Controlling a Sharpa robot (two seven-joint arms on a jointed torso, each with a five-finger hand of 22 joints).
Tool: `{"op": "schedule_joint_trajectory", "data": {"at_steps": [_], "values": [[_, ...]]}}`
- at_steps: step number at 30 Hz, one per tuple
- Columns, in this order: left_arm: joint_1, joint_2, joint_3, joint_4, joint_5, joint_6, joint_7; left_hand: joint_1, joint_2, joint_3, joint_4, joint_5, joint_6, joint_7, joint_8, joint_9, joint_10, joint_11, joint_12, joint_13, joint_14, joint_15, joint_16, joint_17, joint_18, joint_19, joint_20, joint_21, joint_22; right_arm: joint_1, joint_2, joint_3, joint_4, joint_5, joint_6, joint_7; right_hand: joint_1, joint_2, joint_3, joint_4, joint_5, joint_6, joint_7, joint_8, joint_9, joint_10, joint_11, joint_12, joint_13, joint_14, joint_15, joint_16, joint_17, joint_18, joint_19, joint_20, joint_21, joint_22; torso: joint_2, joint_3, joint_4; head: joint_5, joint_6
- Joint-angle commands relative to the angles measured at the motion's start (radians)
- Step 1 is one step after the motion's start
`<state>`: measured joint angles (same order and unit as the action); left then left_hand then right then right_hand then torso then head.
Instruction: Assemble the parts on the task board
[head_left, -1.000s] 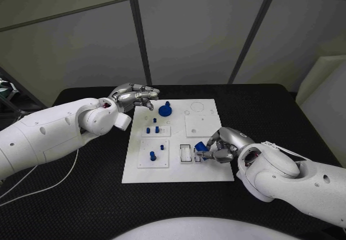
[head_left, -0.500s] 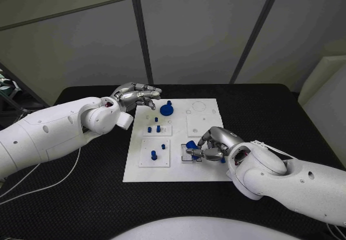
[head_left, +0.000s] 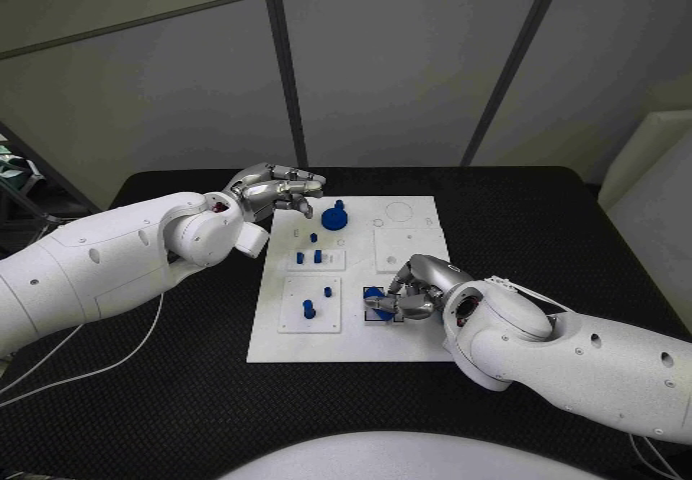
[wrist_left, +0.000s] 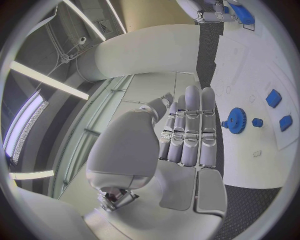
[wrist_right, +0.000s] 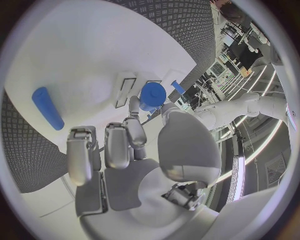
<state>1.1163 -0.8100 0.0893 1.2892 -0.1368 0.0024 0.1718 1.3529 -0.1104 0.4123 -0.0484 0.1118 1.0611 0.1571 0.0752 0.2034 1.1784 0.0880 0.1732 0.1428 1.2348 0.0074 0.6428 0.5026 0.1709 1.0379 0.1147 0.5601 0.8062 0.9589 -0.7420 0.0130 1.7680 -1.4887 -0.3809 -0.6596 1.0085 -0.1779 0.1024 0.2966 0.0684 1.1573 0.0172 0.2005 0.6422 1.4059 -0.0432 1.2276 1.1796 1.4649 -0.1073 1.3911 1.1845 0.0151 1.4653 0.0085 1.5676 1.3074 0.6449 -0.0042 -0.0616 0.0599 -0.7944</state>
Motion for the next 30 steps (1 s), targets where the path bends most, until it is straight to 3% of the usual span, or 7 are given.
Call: {"op": "schedule_joint_trajectory", "data": {"at_steps": [1,4,7,9,18,24,30], "values": [[0.002,0.002,0.001,0.001,0.005,0.010,0.004,-0.001,0.008,-0.004,-0.005,0.001,-0.007,0.000,-0.003,0.001,-0.008,0.001,-0.001,0.001,0.002,0.005,-0.003,-0.001,0.010,0.005,0.003,-0.005,-0.001,0.002,0.009,0.001,-0.010,-0.007,0.016,-0.023,-0.034,-0.017,-0.020,0.001,-0.019,0.002,0.002,0.000,0.013,-0.004,-0.007,-0.010,-0.006,0.035,-0.006,-0.007,-0.007,-0.015,0.105,-0.009,0.003,0.263,-0.001,0.0005,-0.0011,0.000,0.000],[0.002,0.002,0.001,0.001,0.005,0.010,0.004,-0.001,0.008,-0.004,-0.005,0.001,-0.007,0.000,-0.003,0.001,-0.008,0.001,-0.001,0.001,0.002,0.005,-0.003,-0.001,0.010,0.005,0.003,-0.005,-0.001,0.002,0.014,0.001,-0.017,-0.015,0.010,-0.032,-0.082,-0.040,-0.064,0.003,-0.019,-0.002,0.001,-0.002,0.023,-0.008,-0.008,-0.019,-0.013,0.032,-0.007,-0.012,-0.014,-0.014,0.104,-0.011,0.001,0.261,-0.001,0.0003,-0.0007,0.000,0.001],[0.002,0.002,0.001,0.001,0.005,0.010,0.004,-0.001,0.008,-0.004,-0.005,0.001,-0.007,0.000,-0.003,0.001,-0.008,0.001,-0.001,0.001,0.002,0.005,-0.003,-0.001,0.010,0.005,0.003,-0.005,-0.001,0.002,0.016,0.001,-0.017,-0.021,0.005,-0.032,-0.101,-0.030,-0.205,0.002,-0.020,-0.005,0.001,-0.004,0.039,-0.010,-0.008,-0.023,-0.014,0.032,-0.008,-0.014,-0.016,-0.013,0.102,-0.012,-0.002,0.258,-0.001,0.0011,-0.0003,0.000,0.001],[0.002,0.002,0.001,0.000,0.005,0.010,0.004,-0.001,0.008,-0.004,-0.005,0.001,-0.007,0.000,-0.003,0.001,-0.008,0.001,-0.001,0.001,0.002,0.005,-0.003,-0.001,0.010,0.005,0.003,-0.005,-0.001,0.002,0.016,0.001,-0.014,-0.025,0.002,-0.031,-0.105,-0.031,-0.243,0.002,-0.020,-0.005,0.001,-0.005,0.045,-0.010,-0.008,-0.025,-0.015,0.032,-0.008,-0.015,-0.016,-0.014,0.103,-0.013,-0.002,0.258,-0.001,0.0014,-0.0006,0.000,0.001],[0.002,0.001,0.001,0.001,0.005,0.010,0.004,-0.001,0.008,-0.004,-0.005,0.001,-0.007,0.000,-0.003,0.001,-0.008,0.001,-0.001,0.001,0.002,0.005,-0.003,-0.001,0.010,0.005,0.003,-0.005,-0.001,0.002,-0.005,0.001,0.022,-0.055,-0.005,-0.026,-0.110,-0.028,-0.268,0.003,-0.019,-0.002,0.000,-0.005,0.057,-0.007,-0.009,-0.022,-0.009,0.034,-0.009,-0.011,-0.007,-0.015,0.105,-0.013,0.003,0.263,-0.001,0.0020,-0.0018,0.000,0.005],[0.001,0.000,0.001,0.001,0.005,0.011,0.003,-0.001,0.008,-0.004,-0.005,0.001,-0.007,0.000,-0.003,0.001,-0.008,0.001,-0.001,0.001,0.002,0.005,-0.003,-0.001,0.010,0.005,0.003,-0.005,-0.001,0.002,-0.027,0.001,0.046,-0.069,0.007,-0.024,0.027,0.030,-0.214,-0.003,-0.013,0.003,-0.001,-0.011,0.083,-0.002,-0.008,-0.020,-0.002,0.037,-0.007,-0.007,0.002,-0.015,0.105,-0.010,0.003,0.263,-0.001,0.0017,-0.0016,0.000,0.004],[0.001,0.000,0.001,0.001,0.005,0.011,0.003,-0.001,0.008,-0.004,-0.005,0.001,-0.007,0.000,-0.003,0.001,-0.008,0.001,-0.001,0.001,0.002,0.005,-0.003,-0.001,0.010,0.005,0.003,-0.005,-0.001,0.002,-0.038,0.001,0.051,-0.082,0.014,-0.033,0.148,0.089,-0.179,-0.041,-0.015,0.011,-0.003,-0.015,0.103,0.002,-0.011,-0.017,0.005,0.039,-0.008,-0.001,0.014,-0.015,0.105,-0.011,0.003,0.263,-0.001,0.0012,-0.0016,-0.001,0.005]]}}
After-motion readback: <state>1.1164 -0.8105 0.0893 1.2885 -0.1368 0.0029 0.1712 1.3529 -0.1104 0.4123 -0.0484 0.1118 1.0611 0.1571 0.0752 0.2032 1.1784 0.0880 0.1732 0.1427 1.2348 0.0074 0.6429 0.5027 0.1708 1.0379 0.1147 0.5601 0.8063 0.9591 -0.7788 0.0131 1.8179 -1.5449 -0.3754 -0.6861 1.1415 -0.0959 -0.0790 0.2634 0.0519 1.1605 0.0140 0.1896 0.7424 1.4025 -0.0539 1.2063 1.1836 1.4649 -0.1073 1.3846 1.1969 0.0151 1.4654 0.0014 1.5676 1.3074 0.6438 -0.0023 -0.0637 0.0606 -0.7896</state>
